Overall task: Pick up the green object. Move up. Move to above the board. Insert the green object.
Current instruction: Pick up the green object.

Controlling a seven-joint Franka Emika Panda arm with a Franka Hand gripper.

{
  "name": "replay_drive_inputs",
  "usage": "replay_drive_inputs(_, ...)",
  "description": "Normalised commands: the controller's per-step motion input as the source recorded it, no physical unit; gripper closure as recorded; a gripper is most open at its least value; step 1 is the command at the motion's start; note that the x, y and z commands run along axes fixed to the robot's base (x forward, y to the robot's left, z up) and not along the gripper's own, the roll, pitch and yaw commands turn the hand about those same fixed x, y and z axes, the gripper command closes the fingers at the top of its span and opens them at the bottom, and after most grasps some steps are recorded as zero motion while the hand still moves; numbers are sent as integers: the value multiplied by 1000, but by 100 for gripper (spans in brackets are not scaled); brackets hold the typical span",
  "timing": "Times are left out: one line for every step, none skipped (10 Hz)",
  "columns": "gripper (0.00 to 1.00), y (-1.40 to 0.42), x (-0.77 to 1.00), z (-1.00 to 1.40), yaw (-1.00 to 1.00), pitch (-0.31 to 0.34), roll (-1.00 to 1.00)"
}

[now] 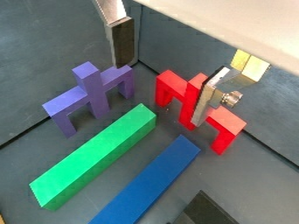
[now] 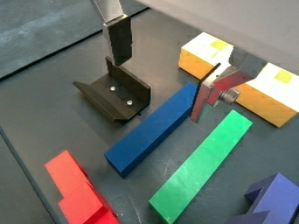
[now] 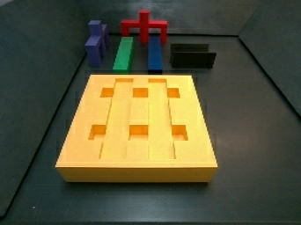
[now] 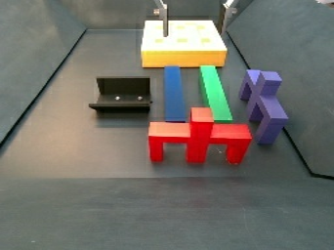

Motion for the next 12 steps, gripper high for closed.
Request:
replay_drive_inputs(0, 0, 0, -49, 0, -16, 0)
replay_drive_inputs(0, 0, 0, -43, -29, -21, -50)
replay_drive_inputs(0, -49, -137, -111, 0, -109, -39)
replay_drive_inputs(0, -120, -17, -477, 0, -103, -116)
replay_drive_inputs(0, -297, -203, -577, 0, -119, -26)
replay_drive_inputs(0, -406, -111, -589, 0, -77, 4)
replay_drive_inputs(0, -500, -40, -606, 49, -16, 143)
replay_drive_inputs(0, -509, -120, -643, 86, -11, 210)
replay_drive_inputs(0, -360, -129, -646, 80, 0, 226)
replay_drive_inputs(0, -157, -117, -569, 129, 6, 226)
replay_drive_inputs(0, -11, -151, -477, 149, 34, 216)
replay_drive_inputs(0, -11, -246, -411, 94, 39, 204)
